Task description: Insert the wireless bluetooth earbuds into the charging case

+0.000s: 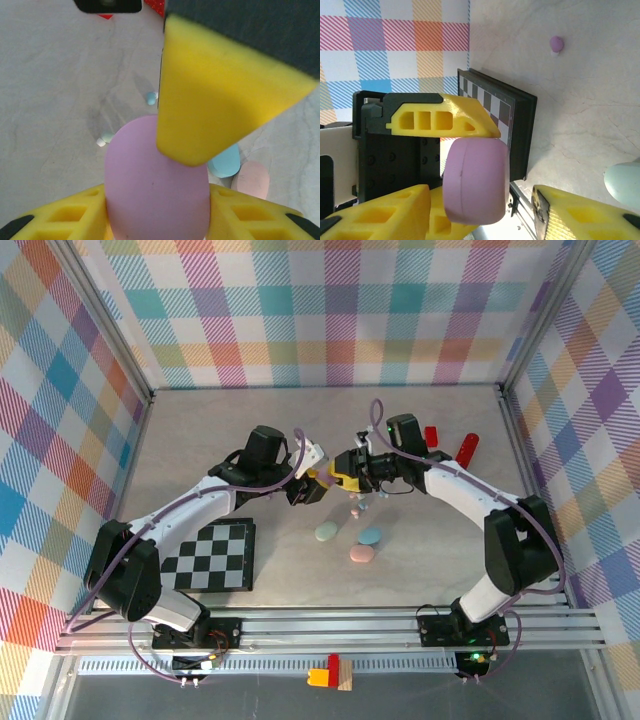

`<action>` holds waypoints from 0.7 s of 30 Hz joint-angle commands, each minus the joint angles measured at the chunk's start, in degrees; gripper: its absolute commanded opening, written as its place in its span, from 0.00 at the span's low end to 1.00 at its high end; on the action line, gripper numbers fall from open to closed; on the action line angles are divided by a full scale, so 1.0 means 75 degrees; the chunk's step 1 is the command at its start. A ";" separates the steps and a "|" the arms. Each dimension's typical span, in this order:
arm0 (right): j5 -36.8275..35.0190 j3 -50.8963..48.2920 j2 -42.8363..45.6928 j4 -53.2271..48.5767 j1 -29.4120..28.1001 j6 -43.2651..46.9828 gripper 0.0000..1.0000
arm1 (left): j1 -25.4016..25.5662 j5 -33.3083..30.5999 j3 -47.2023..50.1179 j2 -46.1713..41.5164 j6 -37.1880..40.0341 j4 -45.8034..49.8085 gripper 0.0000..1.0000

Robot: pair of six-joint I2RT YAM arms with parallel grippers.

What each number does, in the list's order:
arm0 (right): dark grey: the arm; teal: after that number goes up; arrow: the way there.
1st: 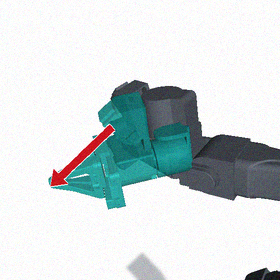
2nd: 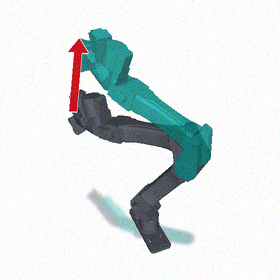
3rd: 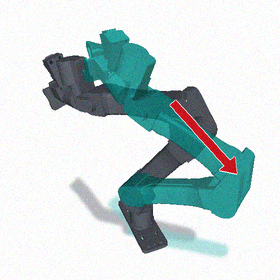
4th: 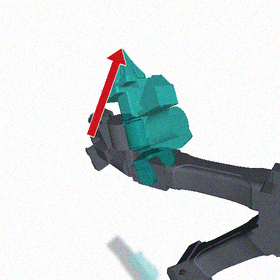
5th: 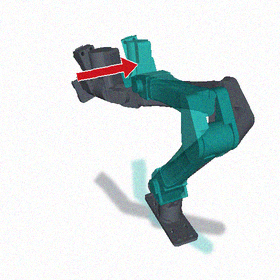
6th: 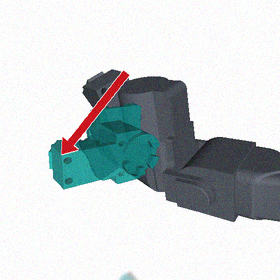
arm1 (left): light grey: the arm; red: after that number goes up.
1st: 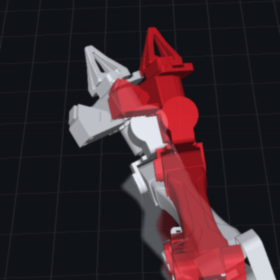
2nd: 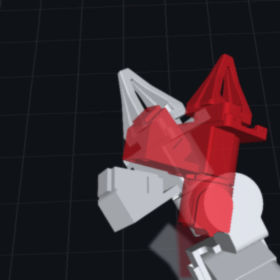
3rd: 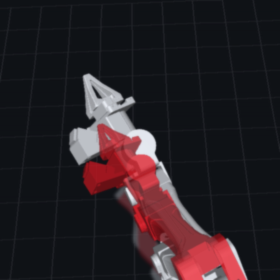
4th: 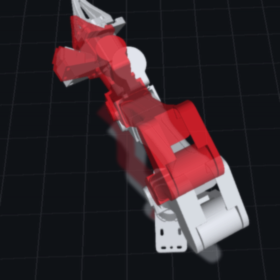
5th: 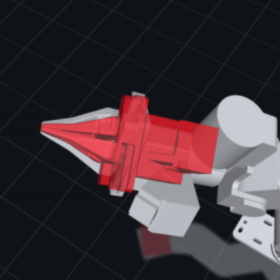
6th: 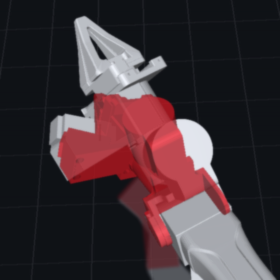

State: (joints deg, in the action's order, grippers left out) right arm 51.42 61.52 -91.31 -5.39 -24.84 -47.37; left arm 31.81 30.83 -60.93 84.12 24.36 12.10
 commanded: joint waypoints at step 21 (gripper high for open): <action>0.0844 -0.0451 -0.0049 0.2510 0.0156 -0.1741 0.23 | 0.0047 0.0256 0.0634 -0.0652 -0.0552 -0.1779 0.76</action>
State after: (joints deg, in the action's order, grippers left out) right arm 55.33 59.33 -91.72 7.01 -24.45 -56.71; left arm 31.86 31.03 -58.57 81.21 22.44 5.98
